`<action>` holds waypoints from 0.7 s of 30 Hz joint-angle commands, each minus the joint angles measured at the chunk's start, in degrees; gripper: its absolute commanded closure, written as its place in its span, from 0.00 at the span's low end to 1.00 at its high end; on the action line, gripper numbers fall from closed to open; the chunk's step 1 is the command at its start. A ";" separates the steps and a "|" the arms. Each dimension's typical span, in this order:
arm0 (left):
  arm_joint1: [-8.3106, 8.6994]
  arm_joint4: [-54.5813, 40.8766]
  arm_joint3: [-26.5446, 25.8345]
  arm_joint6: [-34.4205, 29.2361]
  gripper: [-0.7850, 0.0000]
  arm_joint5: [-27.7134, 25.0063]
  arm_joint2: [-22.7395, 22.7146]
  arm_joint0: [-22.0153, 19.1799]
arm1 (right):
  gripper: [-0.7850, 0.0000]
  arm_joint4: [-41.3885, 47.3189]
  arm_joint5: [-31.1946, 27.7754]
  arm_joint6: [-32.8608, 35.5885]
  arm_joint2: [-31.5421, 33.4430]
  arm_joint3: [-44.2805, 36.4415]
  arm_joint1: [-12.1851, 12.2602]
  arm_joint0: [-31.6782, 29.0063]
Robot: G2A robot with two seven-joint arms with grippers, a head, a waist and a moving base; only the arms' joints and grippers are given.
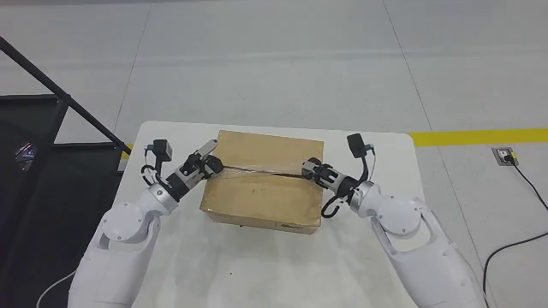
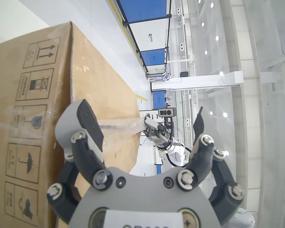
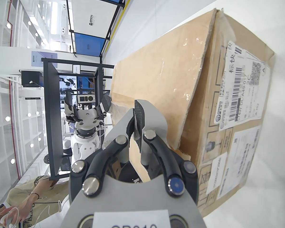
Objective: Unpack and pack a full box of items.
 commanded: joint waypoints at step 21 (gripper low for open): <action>0.00 -0.23 0.68 0.22 0.00 0.09 1.57 -0.79 | 0.85 -7.34 0.95 -1.47 -0.07 -3.64 0.62 -2.70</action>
